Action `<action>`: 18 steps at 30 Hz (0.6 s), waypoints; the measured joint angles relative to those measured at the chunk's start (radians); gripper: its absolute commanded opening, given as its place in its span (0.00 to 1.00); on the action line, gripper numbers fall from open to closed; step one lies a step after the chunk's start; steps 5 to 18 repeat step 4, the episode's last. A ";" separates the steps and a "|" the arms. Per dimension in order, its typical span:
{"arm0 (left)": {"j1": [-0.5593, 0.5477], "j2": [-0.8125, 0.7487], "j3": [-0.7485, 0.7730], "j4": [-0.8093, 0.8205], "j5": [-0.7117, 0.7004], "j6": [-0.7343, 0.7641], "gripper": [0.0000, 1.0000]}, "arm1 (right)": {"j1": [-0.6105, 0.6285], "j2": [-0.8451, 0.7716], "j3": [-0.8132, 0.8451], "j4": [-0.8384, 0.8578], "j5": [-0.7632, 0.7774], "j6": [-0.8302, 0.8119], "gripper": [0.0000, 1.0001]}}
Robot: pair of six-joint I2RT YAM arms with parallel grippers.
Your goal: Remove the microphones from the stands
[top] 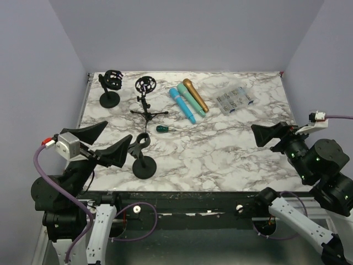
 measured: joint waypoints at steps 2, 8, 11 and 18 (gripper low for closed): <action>0.000 0.000 -0.003 -0.008 -0.006 0.000 0.99 | 0.000 -0.023 -0.001 0.001 0.008 -0.002 1.00; 0.000 0.001 -0.004 -0.009 -0.007 -0.002 0.98 | 0.000 -0.061 -0.018 0.015 0.018 -0.011 1.00; 0.000 0.001 -0.004 -0.009 -0.007 -0.002 0.98 | 0.000 -0.061 -0.018 0.015 0.018 -0.011 1.00; 0.000 0.001 -0.004 -0.009 -0.007 -0.002 0.98 | 0.000 -0.061 -0.018 0.015 0.018 -0.011 1.00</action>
